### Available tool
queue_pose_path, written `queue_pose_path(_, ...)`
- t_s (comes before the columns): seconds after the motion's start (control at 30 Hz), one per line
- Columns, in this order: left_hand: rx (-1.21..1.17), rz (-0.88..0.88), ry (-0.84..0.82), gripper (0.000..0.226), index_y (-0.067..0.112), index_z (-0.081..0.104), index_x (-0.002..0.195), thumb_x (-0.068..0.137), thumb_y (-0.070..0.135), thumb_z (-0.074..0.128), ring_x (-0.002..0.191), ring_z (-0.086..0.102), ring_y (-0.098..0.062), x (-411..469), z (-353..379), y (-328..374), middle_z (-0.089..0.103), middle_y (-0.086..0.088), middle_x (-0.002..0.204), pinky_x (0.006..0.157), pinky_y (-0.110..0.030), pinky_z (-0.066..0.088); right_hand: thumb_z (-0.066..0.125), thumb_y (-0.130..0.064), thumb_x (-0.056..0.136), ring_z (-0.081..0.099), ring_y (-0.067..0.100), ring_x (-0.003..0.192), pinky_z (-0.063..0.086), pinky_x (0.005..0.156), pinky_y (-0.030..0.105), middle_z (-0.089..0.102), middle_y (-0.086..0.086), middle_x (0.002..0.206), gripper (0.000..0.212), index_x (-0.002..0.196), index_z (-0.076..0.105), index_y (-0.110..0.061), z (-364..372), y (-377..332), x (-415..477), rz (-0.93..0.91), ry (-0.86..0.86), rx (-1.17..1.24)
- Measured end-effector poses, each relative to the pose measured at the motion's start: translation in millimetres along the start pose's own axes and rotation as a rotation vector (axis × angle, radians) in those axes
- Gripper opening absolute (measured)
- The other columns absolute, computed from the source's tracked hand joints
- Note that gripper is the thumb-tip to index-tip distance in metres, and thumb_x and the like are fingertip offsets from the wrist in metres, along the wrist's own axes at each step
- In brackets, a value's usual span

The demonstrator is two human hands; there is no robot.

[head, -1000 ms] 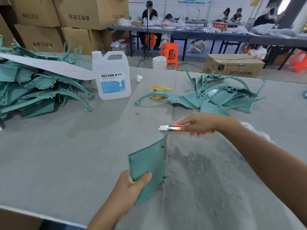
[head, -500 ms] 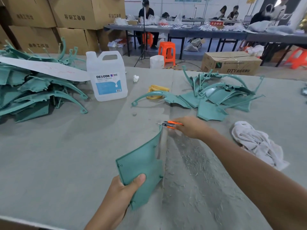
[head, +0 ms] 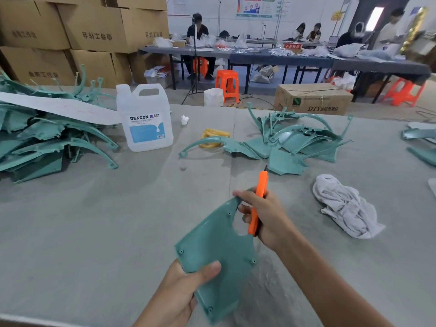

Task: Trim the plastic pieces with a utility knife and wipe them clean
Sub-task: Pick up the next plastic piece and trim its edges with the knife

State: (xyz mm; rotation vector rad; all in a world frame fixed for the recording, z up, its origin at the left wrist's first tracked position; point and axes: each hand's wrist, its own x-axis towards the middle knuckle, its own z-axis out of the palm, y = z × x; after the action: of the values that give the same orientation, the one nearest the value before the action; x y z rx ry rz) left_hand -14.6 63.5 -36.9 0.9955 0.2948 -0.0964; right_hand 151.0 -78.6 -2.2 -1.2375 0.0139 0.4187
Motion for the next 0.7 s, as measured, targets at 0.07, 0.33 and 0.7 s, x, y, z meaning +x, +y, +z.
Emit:
queue_pose_path(0.07, 0.083, 0.045, 0.114, 0.094, 0.022, 0.058, 0.133, 0.048, 0.019, 0.098, 0.105, 0.071, -0.032, -2, -2, -3, 0.069, -0.017, 0.123, 0.078, -0.04, 0.061, 0.078, -0.006, 0.087, 0.063, 0.015, 0.056, 0.039, 0.04, 0.024, 0.064, 0.007, 0.077, 0.033, 0.093, 0.046, -0.016, 2, -1, -3, -0.04, 0.051, 0.01)
queue_pose_path(0.33, 1.524, 0.164, 0.073, 0.128, 0.068, -0.043, 0.121, 0.039, 0.105, 0.049, 0.138, -0.039, 0.002, -22, 21, -8, -0.045, 0.029, 0.148, 0.122, -0.037, -0.002, 0.079, -0.016, 0.087, 0.061, 0.017, 0.057, 0.046, 0.044, 0.029, 0.062, 0.001, 0.066, 0.038, 0.099, 0.044, -0.014, 2, 6, -4, -0.152, 0.268, -0.201)
queue_pose_path(0.7, 0.826, 0.369, 0.242, 0.047, 0.075, 0.053, 0.105, 0.081, 0.035, 0.061, 0.091, 0.066, 0.008, -42, 24, 54, 0.07, 0.032, 0.096, 0.078, -0.014, 0.05, 0.065, -0.033, 0.091, 0.055, 0.018, 0.062, 0.04, 0.055, 0.034, 0.056, 0.0, 0.069, 0.023, 0.08, 0.046, -0.026, -5, -6, -6, -0.386, 0.204, -1.008)
